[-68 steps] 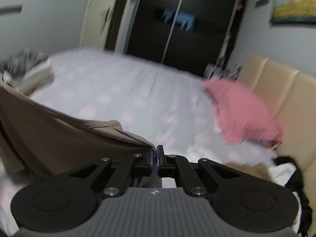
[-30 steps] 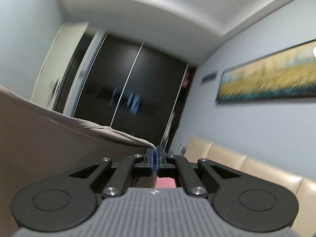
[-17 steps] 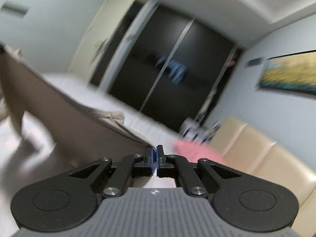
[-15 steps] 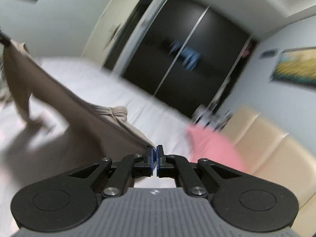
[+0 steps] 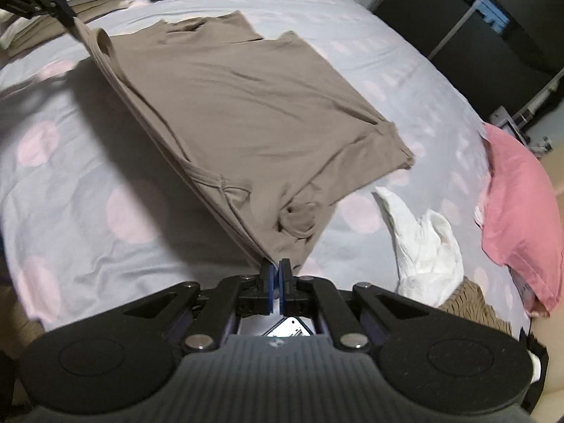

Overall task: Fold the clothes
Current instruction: 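Lower the taupe top flat onto the bed with both grippers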

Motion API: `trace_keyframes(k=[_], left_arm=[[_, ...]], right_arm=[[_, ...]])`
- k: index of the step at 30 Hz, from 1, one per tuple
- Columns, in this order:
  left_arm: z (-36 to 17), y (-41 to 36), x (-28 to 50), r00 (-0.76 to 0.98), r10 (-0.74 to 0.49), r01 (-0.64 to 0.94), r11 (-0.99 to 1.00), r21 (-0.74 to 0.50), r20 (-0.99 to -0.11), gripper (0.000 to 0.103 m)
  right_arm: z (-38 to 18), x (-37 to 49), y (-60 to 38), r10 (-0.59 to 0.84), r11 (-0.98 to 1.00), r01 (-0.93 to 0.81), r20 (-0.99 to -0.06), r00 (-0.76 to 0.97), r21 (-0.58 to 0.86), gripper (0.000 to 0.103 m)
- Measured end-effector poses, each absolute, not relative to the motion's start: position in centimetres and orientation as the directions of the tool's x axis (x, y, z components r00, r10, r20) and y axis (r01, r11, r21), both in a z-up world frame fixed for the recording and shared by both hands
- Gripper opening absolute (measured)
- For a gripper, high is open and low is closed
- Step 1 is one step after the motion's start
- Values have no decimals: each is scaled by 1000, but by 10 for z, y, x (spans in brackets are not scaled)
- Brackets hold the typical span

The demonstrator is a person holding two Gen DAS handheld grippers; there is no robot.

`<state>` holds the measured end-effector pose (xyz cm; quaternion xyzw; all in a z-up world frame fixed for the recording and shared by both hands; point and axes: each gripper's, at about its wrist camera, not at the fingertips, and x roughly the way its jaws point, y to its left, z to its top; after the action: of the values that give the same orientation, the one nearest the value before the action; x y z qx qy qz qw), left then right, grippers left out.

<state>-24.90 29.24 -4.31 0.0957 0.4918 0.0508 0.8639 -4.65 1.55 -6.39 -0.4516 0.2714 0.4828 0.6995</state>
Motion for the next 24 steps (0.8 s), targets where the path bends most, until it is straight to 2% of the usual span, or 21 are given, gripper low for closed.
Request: trace_keyframes(k=[4, 11, 17, 24], left_arm=[[-37, 287, -255, 517, 153, 70, 973, 220, -842, 0], [-19, 273, -274, 468, 106, 228, 945, 235, -877, 0], [-35, 244, -290, 330, 17, 393, 906, 154, -944, 0], [-88, 217, -281, 158, 11, 526, 845, 94, -987, 0]], right_arm=[[-37, -60, 10, 424, -15, -927, -842, 335, -376, 3], [-29, -89, -3, 329, -250, -912, -915, 235, -325, 3], [-58, -120, -2, 145, -437, -884, -983, 116, -169, 3], [-110, -135, 10, 4, -520, -852, -998, 70, -62, 3]])
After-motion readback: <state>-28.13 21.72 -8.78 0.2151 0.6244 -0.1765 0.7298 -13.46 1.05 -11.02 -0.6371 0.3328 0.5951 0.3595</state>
